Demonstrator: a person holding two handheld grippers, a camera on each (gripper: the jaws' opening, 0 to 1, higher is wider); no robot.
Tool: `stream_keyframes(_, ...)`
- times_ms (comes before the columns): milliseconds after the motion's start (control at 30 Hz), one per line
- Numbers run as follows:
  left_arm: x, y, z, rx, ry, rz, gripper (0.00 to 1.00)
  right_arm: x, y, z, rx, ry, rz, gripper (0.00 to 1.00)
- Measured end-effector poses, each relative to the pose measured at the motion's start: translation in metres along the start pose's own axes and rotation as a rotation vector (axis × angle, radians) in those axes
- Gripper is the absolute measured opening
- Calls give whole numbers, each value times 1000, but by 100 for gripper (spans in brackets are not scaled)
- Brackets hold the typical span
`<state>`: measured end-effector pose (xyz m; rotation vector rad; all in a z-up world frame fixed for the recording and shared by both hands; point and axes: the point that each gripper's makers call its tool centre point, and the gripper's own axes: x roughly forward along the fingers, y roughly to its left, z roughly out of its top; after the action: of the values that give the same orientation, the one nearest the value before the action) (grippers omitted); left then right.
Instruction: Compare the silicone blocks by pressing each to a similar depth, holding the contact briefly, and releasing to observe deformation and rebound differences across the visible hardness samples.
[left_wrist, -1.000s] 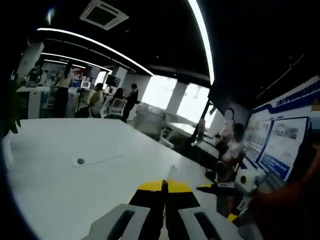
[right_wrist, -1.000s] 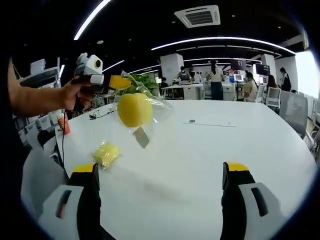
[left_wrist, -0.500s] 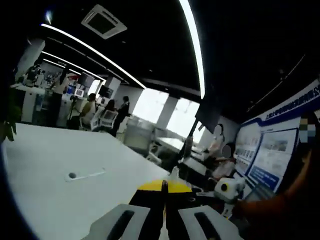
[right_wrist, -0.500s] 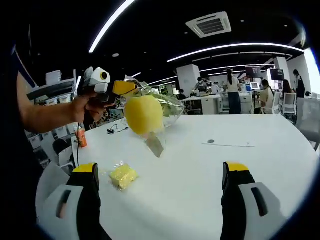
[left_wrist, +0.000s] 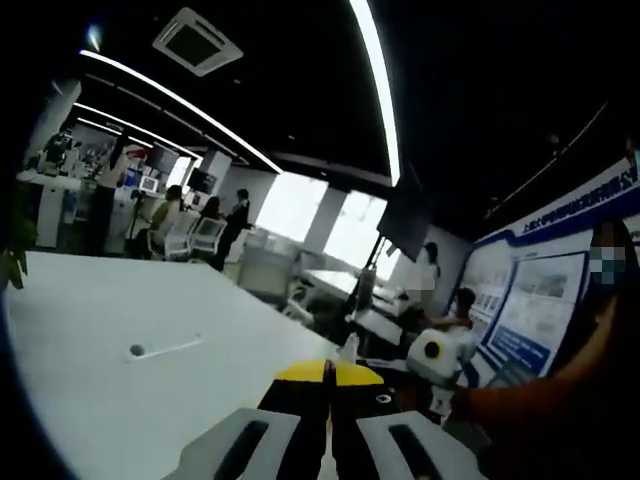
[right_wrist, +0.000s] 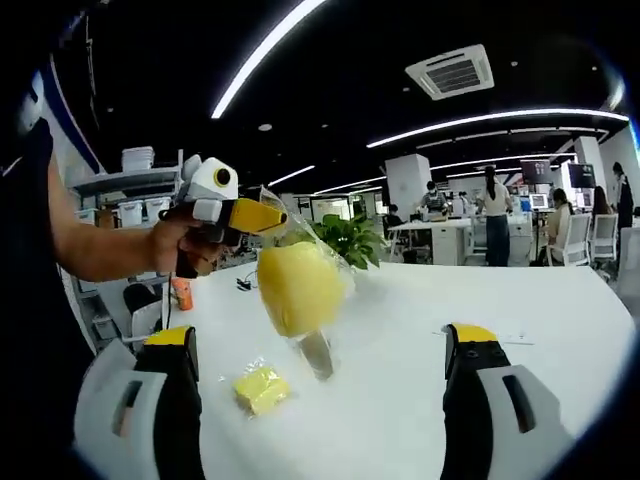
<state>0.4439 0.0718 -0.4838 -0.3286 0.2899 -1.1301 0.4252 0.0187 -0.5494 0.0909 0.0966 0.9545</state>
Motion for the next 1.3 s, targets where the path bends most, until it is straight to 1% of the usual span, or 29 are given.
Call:
stream_keyframes(33,0,-1,0,-1,1,-1,0,2,1,2,3,-2,9,96)
stream_keyframes(100,0,-3,-1,-5,1,-3,0,5,3,8,-18,-37,14,96)
stream_keyframes(233,1,-11,0,-20,-7,-16,0,13,6,7,-5,-46,37,96)
stream_keyframes(267,0,-14,0,-16,-10,-18,0,13,8,8,3,-51,47,92)
stream_keyframes(333,1,-19,2,-17,-19,-28,0,15,12,14,7,-85,66,87)
stream_keyframes(400,0,-24,5,-20,-33,-36,0,16,14,20,22,-121,70,85)
stream_keyframes(467,0,-29,7,-28,-41,-48,0,19,14,23,32,-132,70,84)
stream_keyframes(567,1,-32,7,-26,-40,-68,0,22,20,28,64,-154,111,80)
stream_keyframes(600,1,-33,5,-30,-33,-76,0,23,21,28,65,-151,118,78)
stream_keyframes(700,1,-34,2,-27,-20,-81,0,26,26,28,61,-141,153,69)
stream_keyframes(733,0,-35,1,-27,-19,-80,0,26,30,27,66,-136,174,64)
stream_keyframes(800,-1,-34,2,-30,-22,-80,0,27,30,28,62,-135,176,58)
stream_keyframes(867,-2,-34,5,-33,-28,-80,0,25,30,28,83,-138,182,51)
stream_keyframes(967,-4,-34,9,-55,-43,-88,0,23,29,31,87,-156,182,47)
stream_keyframes(1067,-4,-34,9,-67,-43,-91,0,24,32,32,84,-155,190,46)
stream_keyframes(1133,-4,-34,9,-77,-44,-92,0,24,32,33,87,-162,195,43)
stream_keyframes(1233,-5,-35,13,-85,-60,-97,0,25,34,30,87,-147,207,42)
stream_keyframes(1300,-5,-37,16,-87,-68,-102,0,26,35,27,79,-138,205,39)
